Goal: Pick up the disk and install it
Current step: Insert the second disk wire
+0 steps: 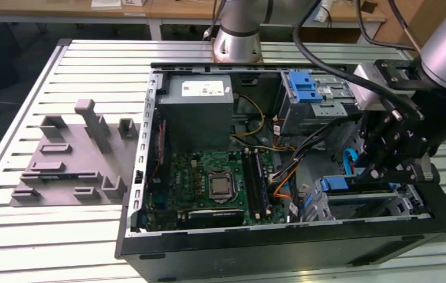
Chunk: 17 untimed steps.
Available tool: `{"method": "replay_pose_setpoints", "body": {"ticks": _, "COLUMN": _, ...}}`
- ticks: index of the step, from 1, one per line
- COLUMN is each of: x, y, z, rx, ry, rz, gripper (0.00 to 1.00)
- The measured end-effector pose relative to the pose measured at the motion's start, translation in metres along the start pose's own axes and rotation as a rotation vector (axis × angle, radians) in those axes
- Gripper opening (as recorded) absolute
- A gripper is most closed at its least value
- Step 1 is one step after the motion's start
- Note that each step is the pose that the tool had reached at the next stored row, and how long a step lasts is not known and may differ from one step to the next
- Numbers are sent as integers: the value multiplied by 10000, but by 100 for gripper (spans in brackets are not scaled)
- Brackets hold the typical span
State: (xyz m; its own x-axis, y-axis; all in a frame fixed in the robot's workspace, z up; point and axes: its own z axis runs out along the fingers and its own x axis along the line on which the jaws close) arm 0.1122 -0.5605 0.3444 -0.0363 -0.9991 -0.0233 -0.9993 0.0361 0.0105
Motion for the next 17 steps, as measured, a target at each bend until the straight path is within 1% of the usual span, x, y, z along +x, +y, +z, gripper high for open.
{"method": "replay_pose_setpoints", "body": {"ticks": 3, "x": 0, "y": 0, "z": -13, "rx": -4, "ry": -3, "rz": 1, "gripper": 28}}
{"method": "replay_pose_setpoints", "body": {"ticks": 4, "x": 0, "y": 0, "z": -13, "rx": -5, "ry": -3, "rz": 0, "gripper": 22}}
{"method": "replay_pose_setpoints", "body": {"ticks": 5, "x": -1, "y": 0, "z": -14, "rx": -5, "ry": -3, "rz": 0, "gripper": 22}}
{"method": "replay_pose_setpoints", "body": {"ticks": 6, "x": 0, "y": 0, "z": -14, "rx": -6, "ry": -1, "rz": 0, "gripper": 16}}
{"method": "replay_pose_setpoints", "body": {"ticks": 7, "x": -1, "y": 0, "z": -15, "rx": -6, "ry": 0, "rz": 0, "gripper": 16}}
{"method": "replay_pose_setpoints", "body": {"ticks": 8, "x": 0, "y": 0, "z": -15, "rx": -6, "ry": 0, "rz": 0, "gripper": 11}}
{"method": "replay_pose_setpoints", "body": {"ticks": 17, "x": 0, "y": 0, "z": -15, "rx": -8, "ry": 0, "rz": 0, "gripper": 11}}
